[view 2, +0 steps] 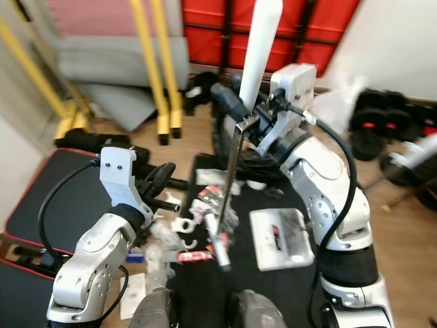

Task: Sweep floor

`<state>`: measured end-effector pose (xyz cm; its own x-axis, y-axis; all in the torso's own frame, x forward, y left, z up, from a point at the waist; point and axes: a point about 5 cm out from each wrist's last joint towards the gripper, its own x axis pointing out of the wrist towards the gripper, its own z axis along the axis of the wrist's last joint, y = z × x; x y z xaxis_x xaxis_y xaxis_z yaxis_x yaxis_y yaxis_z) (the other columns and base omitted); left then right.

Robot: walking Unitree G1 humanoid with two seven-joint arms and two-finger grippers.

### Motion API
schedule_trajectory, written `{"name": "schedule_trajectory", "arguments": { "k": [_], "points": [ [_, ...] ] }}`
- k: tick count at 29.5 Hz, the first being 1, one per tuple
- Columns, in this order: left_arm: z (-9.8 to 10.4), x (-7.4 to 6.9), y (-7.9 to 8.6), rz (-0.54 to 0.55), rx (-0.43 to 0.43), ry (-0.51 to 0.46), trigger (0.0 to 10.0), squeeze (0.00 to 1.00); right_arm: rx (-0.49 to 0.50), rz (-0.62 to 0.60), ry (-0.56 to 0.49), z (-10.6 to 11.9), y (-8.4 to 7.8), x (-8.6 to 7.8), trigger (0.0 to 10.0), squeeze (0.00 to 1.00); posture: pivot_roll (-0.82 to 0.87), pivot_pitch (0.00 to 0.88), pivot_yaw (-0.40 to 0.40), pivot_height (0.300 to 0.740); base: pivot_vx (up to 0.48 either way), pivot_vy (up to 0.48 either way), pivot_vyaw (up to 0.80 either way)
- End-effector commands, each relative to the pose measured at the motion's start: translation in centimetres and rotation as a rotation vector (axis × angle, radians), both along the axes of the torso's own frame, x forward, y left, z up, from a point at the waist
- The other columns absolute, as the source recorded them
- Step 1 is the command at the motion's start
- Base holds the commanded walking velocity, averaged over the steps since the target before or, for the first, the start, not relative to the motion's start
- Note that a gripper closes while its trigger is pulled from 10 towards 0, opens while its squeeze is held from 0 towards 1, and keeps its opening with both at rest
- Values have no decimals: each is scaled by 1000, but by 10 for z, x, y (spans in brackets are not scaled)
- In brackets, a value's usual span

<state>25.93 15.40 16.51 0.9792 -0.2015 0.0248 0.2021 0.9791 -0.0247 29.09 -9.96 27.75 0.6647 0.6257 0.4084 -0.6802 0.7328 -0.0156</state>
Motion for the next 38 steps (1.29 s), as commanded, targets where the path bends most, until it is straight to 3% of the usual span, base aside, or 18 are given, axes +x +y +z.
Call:
{"name": "schedule_trajectory", "arguments": {
  "k": [1,9,10,15,16,20,29,38],
  "points": [
    [1,-3,-5,-18,-6,1,10000,0,24,-20,-29,3,-7,-3,10000,0,-148,255,-161,740,0,0,0],
    [1,-8,-8,-43,-9,16,10000,0,53,-28,-36,5,-9,0,10000,0,-145,272,-157,740,0,0,0],
    [0,-19,-17,-105,-23,42,10000,0,57,-43,-45,5,-10,7,10000,0,-132,322,-151,740,0,0,0],
    [0,-27,-23,-152,-35,61,10000,0,59,-53,-51,5,-11,12,10000,0,-129,327,-151,740,0,0,0],
    [1,-43,-32,-254,-21,83,10000,0,58,-84,-74,8,-15,22,10000,0,-113,364,-152,740,0,0,0],
    [5,-52,-35,-318,21,76,10000,0,60,-109,-101,15,-20,25,10000,0,-110,405,-149,740,0,0,0],
    [12,-63,-39,-403,79,79,10000,0,57,-136,-140,23,-30,27,10000,0,-109,446,-136,740,0,0,0],
    [15,-70,-40,-424,97,91,10000,0,83,-125,-128,17,-27,23,10000,0,-99,484,-122,740,0,0,0]
  ]
}}
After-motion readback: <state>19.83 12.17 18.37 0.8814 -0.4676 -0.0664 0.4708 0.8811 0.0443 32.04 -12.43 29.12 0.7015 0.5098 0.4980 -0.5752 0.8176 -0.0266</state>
